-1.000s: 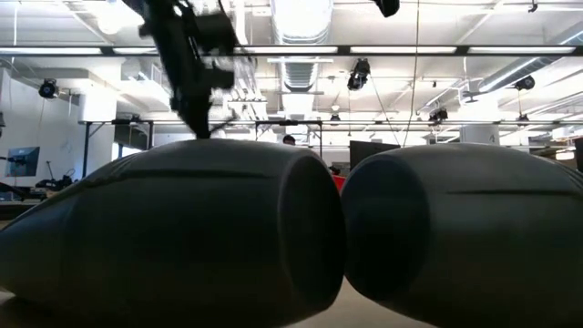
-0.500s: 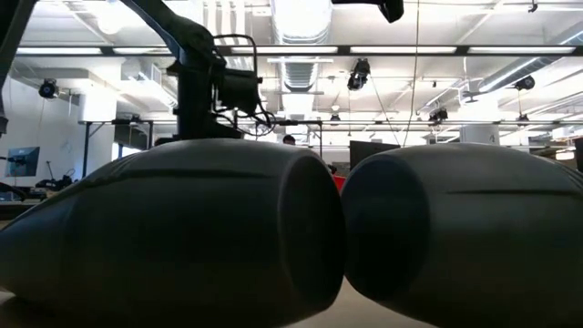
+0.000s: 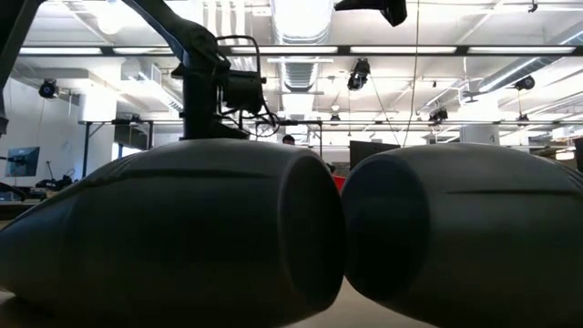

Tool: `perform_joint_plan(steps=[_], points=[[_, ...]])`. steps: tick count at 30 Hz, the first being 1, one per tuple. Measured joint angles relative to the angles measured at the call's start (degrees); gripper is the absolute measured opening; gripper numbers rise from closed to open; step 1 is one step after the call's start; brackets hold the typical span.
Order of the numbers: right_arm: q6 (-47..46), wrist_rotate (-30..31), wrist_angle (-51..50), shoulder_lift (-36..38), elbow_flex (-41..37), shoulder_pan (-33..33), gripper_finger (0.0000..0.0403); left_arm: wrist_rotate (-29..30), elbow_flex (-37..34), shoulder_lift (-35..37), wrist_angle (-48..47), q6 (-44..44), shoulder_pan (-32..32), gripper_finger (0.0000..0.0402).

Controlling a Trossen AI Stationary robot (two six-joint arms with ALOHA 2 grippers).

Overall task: Pick & Place Travel size toiletries
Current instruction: Put the blue razor into the top left red bin, then put the black deodorant into the top right red bin

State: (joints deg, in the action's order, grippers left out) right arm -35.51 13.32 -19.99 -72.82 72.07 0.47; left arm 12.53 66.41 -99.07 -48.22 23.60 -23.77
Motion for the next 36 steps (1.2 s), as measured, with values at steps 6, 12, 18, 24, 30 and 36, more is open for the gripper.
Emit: perform_joint_plan(steps=[6,12,18,24,30,36], points=[[-0.4,-7.0,-9.7,0.0,0.0,0.9,0.0327,0.7,2.5,5.0,-5.4,-3.1,2.0,0.0173],[-0.7,-7.4,-23.4,0.0,-2.1,4.4,0.0336,-4.8,2.8,16.0,-5.8,-8.5,9.2,0.0184],[-1.1,-11.4,-23.4,-0.2,-7.9,12.2,0.0323,-6.2,0.8,24.1,-4.4,-12.2,22.4,0.0183],[-1.6,-12.3,-19.1,-5.8,-10.1,20.5,0.0305,-5.5,-3.2,25.8,-1.6,-19.3,36.1,0.0183],[3.9,-15.8,-18.4,-18.1,-5.3,26.8,0.0307,-5.3,-6.4,24.6,2.4,-30.5,44.6,0.0183],[10.2,-18.1,-19.7,-29.7,2.5,30.5,0.0328,-5.0,-8.3,24.5,3.5,-38.6,49.0,0.0183]])
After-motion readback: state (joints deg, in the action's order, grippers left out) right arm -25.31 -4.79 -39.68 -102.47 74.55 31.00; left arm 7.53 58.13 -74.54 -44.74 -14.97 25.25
